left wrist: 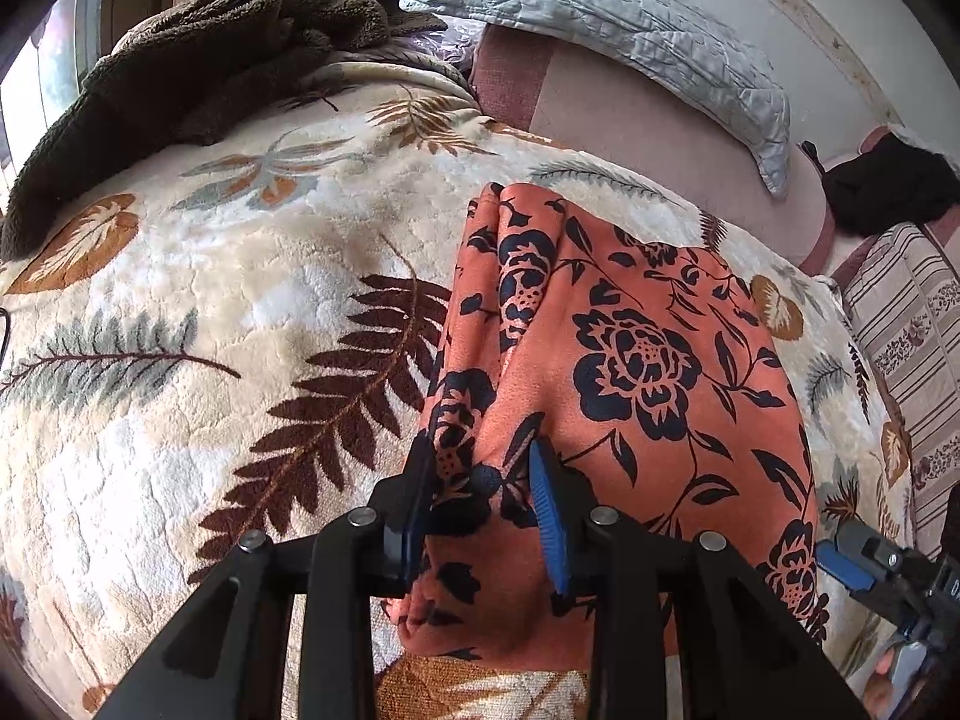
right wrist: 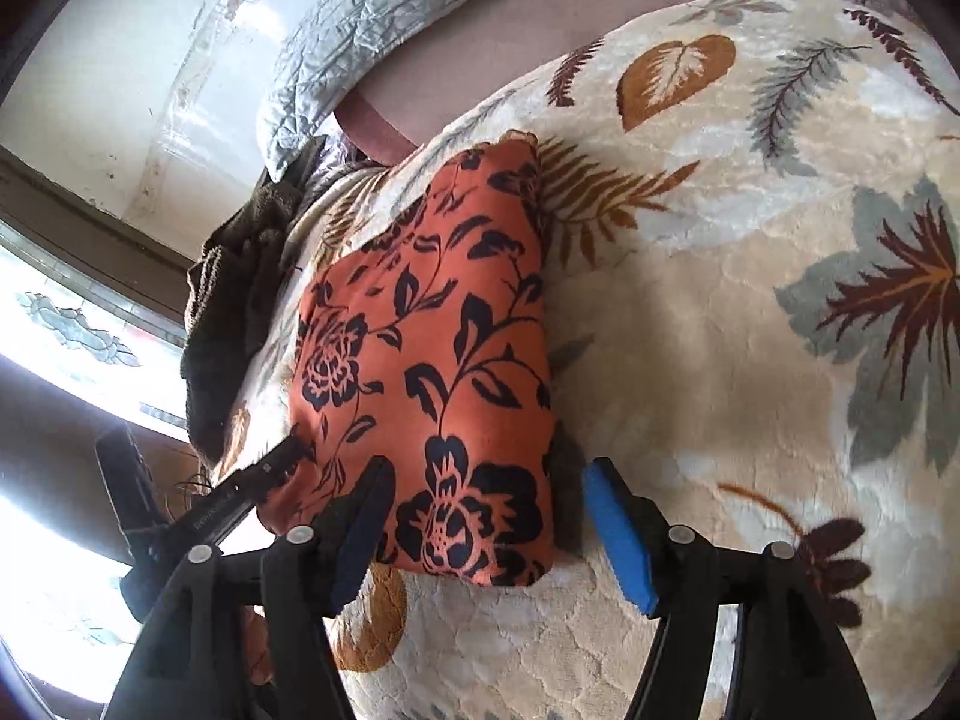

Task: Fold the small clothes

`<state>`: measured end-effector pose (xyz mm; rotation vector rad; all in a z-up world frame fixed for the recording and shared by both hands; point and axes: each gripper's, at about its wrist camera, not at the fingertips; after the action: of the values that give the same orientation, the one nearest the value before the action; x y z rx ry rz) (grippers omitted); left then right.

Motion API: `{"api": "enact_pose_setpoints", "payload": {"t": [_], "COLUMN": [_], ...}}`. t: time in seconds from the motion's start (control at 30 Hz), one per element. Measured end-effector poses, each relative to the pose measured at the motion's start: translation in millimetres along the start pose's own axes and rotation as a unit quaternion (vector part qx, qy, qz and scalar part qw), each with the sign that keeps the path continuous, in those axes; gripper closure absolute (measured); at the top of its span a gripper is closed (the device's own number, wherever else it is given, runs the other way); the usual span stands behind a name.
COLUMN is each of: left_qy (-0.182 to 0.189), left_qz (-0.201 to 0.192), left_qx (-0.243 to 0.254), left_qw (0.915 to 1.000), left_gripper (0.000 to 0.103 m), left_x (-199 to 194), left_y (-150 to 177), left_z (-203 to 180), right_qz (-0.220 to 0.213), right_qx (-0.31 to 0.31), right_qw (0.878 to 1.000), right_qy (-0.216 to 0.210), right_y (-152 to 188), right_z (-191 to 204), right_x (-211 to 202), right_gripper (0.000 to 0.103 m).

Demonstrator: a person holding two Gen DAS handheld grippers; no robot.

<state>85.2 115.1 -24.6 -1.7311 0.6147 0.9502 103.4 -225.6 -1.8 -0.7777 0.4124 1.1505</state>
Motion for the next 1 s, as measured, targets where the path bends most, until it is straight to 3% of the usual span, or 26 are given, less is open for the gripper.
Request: {"api": "enact_pose_setpoints", "payload": {"t": [0.23,0.27,0.3,0.37,0.43,0.57,0.67,0.8,1.0], "left_qy": [0.014,0.008,-0.009,-0.044,-0.042,-0.031,-0.024,-0.024,-0.028], "left_qz": [-0.018,-0.021,-0.017,0.004,-0.003,-0.012,-0.017,-0.021,-0.025], "left_qx": [0.003,0.01,0.023,0.046,0.042,0.035,0.032,0.023,0.014], "left_qw": [0.9997,0.9997,0.9996,0.998,0.9983,0.9988,0.9991,0.9992,0.9992], "left_gripper": [0.07,0.069,0.068,0.065,0.064,0.065,0.065,0.065,0.065], "left_x": [-9,-9,-6,9,8,-2,-7,-12,-16], "left_y": [2,3,4,7,7,5,4,4,3], "left_z": [-4,-5,-8,-10,-9,-6,-6,-1,7], "right_qz": [0.014,0.021,0.03,0.024,0.012,-0.012,-0.031,-0.028,0.0], "right_qx": [0.063,0.066,0.052,0.031,0.014,-0.004,-0.056,-0.106,-0.093], "right_qw": [0.997,0.997,0.998,0.999,1.0,1.0,0.997,0.993,0.996], "right_qy": [-0.043,-0.038,-0.028,-0.011,0.003,0.023,0.051,0.047,0.014], "right_y": [-61,-65,-68,-68,-65,-53,-37,-23,-32], "right_z": [-24,-27,-26,-18,-10,4,25,53,69], "right_x": [53,62,69,69,62,40,19,2,25], "right_gripper": [0.032,0.044,0.067,0.067,0.066,0.039,0.038,0.038,0.038]}}
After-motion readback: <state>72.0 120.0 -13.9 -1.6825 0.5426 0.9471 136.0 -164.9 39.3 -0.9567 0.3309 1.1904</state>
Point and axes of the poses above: each gripper's, at about its wrist camera, not at the fingertips, and x roughly the way its jaws point, z to its left, y to its underside, and after that the axes turned 4 degrees about -y, right-handed
